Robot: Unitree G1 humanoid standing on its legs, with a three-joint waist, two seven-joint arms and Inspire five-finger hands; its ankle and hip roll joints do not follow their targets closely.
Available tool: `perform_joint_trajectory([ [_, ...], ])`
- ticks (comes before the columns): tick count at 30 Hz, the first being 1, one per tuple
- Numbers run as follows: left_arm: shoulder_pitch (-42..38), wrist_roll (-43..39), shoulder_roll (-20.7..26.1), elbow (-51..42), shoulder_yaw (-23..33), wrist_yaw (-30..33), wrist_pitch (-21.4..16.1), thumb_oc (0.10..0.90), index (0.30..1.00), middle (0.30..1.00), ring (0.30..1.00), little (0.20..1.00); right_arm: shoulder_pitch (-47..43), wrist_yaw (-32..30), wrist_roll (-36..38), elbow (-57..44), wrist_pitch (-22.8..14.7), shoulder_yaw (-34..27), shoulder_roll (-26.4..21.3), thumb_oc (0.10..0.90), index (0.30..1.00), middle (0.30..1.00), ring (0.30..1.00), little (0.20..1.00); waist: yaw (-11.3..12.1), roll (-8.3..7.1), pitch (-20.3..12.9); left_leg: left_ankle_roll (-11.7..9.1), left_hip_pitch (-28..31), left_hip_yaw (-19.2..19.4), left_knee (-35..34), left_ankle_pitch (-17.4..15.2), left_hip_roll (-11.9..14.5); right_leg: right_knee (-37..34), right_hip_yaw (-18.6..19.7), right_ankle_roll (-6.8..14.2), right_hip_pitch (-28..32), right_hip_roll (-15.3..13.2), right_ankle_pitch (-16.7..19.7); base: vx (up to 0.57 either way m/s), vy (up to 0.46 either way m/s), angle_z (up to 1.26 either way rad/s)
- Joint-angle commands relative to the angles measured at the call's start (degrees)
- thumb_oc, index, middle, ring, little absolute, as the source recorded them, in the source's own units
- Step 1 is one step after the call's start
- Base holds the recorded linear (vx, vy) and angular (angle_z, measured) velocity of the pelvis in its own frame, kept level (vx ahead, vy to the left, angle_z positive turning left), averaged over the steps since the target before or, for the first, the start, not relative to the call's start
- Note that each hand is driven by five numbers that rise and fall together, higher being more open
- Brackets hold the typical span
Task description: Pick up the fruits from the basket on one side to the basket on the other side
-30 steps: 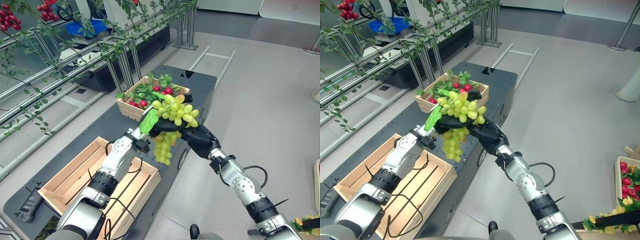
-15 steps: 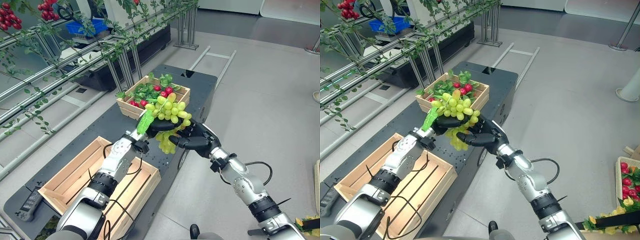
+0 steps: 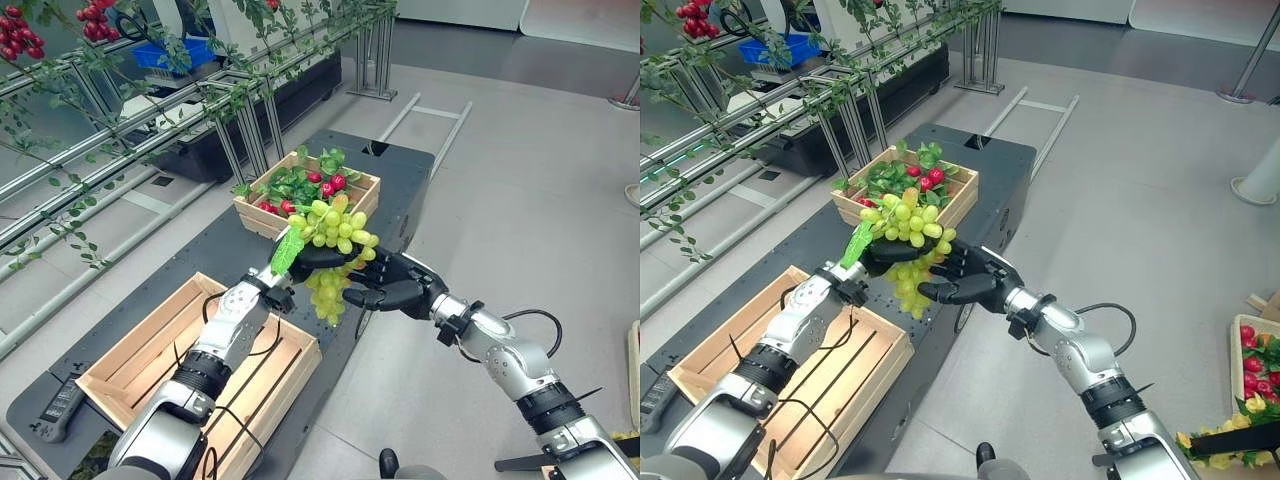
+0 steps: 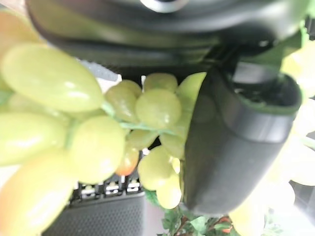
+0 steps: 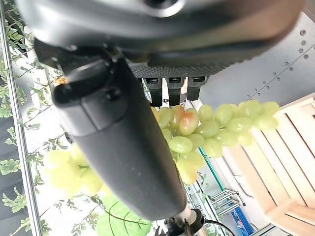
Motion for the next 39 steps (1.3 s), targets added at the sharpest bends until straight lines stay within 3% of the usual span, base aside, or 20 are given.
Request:
perform_joint_trajectory([
  [1,-7.8,-1.9,-0.4,0.4,4.0,-0.2,-5.6,0.400,0.300,0.300,0.300,0.300,-4.6,5.5,5.7,-2.5,-2.7,1.7,6.1,0.800,0.900,0.900,0.900,0.900,0.4,-1.99,-6.0,-1.5,-2.4,-3.0,0.1,1.1,0.7,0.6,-3.0,0.9,3.3,-3.0,-1.5,0.00,0.000,0.00],
  [11,-7.8,-5.8,-2.3,-2.7,3.5,-2.6,-6.2,0.400,0.300,0.300,0.300,0.300,-4.8,-4.8,6.3,0.5,-4.4,2.9,10.2,0.800,0.900,0.900,0.900,0.900,0.8,-1.84,-5.8,-1.5,-2.4,-3.1,0.1,1.2,0.6,0.5,-3.2,0.8,3.4,-3.1,-1.4,0.00,0.000,0.00],
  [22,-6.6,-6.8,-3.9,-11.0,2.6,-2.8,-4.7,0.400,0.300,0.300,0.300,0.300,-6.2,-18.5,0.6,2.6,-4.8,4.5,12.7,0.800,0.900,0.900,0.900,0.900,1.9,-1.81,-5.5,-1.2,-2.4,-3.8,0.1,1.1,0.4,0.3,-3.8,0.7,3.8,-3.4,-1.2,0.00,0.001,0.01],
  [32,-6.8,-7.1,-4.5,-12.5,1.4,-3.2,-3.2,0.400,0.300,0.300,0.300,0.300,-8.7,-21.5,-0.1,1.5,-4.9,5.9,14.5,0.800,0.900,0.900,0.900,0.900,2.7,-1.95,-5.7,-1.1,-2.3,-4.3,0.1,1.1,0.2,0.2,-4.2,0.7,4.2,-3.6,-1.1,0.00,0.000,0.00],
  [39,-6.6,-5.4,-4.8,-11.7,0.8,-2.7,-2.5,0.400,0.300,0.300,0.300,0.300,-9.9,-22.6,1.2,-1.2,-9.8,4.4,15.7,0.800,0.900,0.900,0.900,0.900,2.9,-1.86,-6.0,-1.1,-2.3,-4.4,0.1,1.1,0.2,0.1,-4.1,0.7,4.1,-3.5,-1.0,0.00,0.000,0.02],
])
